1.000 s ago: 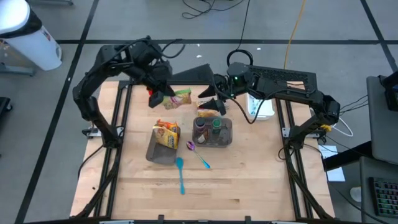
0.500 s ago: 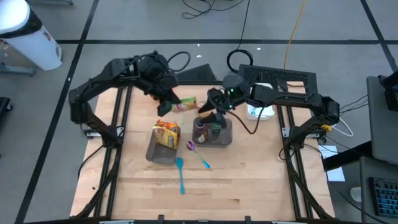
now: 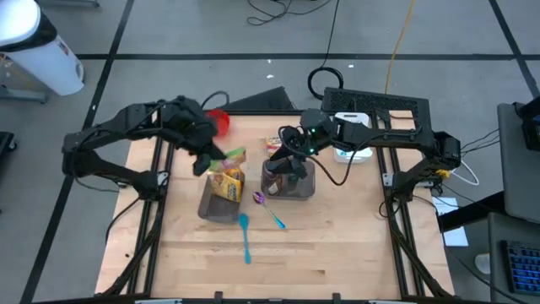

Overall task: Pick & Place Food Item
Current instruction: Put the green noodle pack into the left black bin

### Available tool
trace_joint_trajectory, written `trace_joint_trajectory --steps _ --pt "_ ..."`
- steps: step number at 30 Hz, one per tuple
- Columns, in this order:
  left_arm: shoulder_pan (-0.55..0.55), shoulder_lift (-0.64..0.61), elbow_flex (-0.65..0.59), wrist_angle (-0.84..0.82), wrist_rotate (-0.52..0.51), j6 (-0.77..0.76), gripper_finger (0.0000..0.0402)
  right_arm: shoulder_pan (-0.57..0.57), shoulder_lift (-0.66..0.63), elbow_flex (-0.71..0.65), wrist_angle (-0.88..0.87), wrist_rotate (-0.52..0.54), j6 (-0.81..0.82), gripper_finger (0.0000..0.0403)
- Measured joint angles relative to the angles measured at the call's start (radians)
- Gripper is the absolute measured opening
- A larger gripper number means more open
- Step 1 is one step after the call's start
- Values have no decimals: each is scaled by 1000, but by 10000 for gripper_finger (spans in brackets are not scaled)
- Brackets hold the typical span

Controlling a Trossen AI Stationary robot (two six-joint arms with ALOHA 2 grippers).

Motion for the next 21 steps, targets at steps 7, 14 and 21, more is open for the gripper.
trace_joint_trajectory --steps 7,14,21 --pt "-47 -28 -30 -178 80 126 0 0 0 -86 365 201 192 277" --pt "-86 -28 -31 -267 103 368 0 20 0 -172 567 360 323 277" --pt "-117 -28 -49 -263 135 536 0 109 1 -224 602 516 388 277"
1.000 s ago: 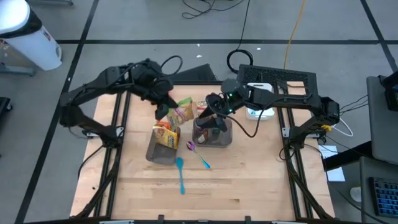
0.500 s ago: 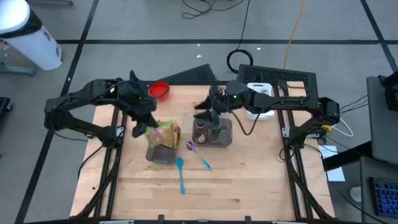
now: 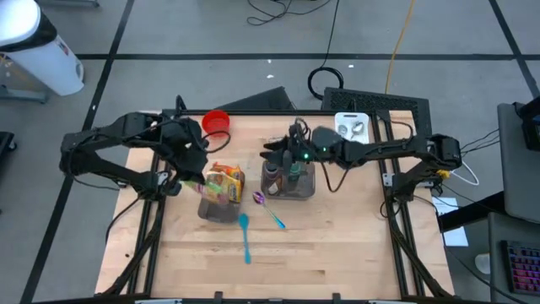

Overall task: Pick & Place Food Item
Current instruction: Put the green noodle pack into the left black bin

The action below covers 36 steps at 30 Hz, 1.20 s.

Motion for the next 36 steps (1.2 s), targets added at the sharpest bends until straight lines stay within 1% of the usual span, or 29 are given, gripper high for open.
trace_joint_trajectory --steps 3,5,7,11,15,27,36 --pt "0 0 -64 3 17 43 0 45 0 -18 14 88 -5 277" --pt "6 1 -118 12 17 53 0 66 0 -26 42 120 -5 277" --pt "14 1 -165 52 26 49 0 78 0 -33 59 129 -7 277" --pt "24 2 -223 182 79 23 0 81 0 -34 56 126 4 277" --pt "25 1 -229 229 90 24 0 81 0 -34 54 127 11 277" --pt "56 4 -231 238 91 28 0 81 0 -34 50 124 16 277" --pt "92 4 -314 239 92 34 0 81 0 -34 49 124 16 277"
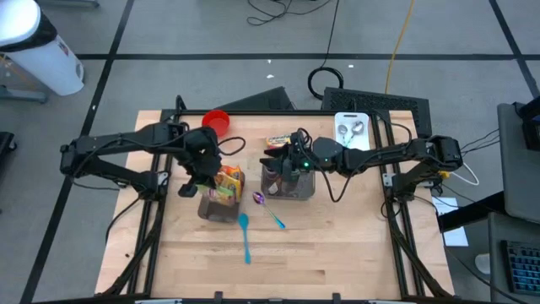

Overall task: Pick & Place Food Item
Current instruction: Put the green noodle pack into the left black bin

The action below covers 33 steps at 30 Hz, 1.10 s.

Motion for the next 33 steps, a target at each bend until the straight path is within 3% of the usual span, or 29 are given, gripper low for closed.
trace_joint_trajectory --steps 21,33 --pt "16 0 -188 188 33 -11 0 -3 0 0 -3 1 3 276" --pt "71 0 -211 238 37 -9 0 -3 0 0 -17 4 19 276"
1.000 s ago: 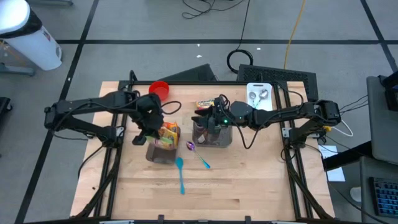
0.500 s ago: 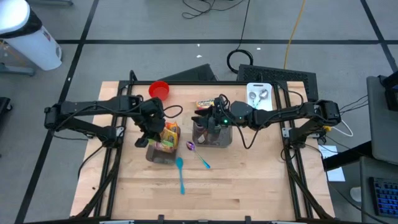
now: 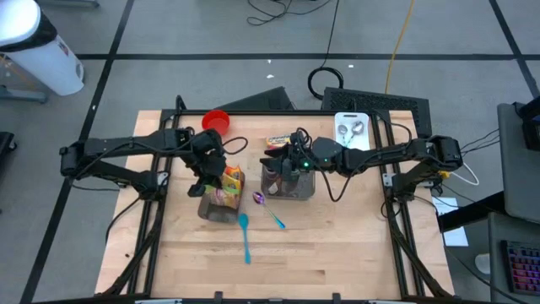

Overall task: Pick & Place Food Item
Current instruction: Put the green noodle pack into the left black bin

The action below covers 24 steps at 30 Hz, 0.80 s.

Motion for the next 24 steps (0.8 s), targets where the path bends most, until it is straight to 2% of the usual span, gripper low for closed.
trace_joint_trajectory --steps 13,24 --pt "49 0 0 -3 13 29 0 -1 0 0 0 0 2 276" --pt "41 0 0 -2 -39 5 0 -14 0 0 1 1 3 276"
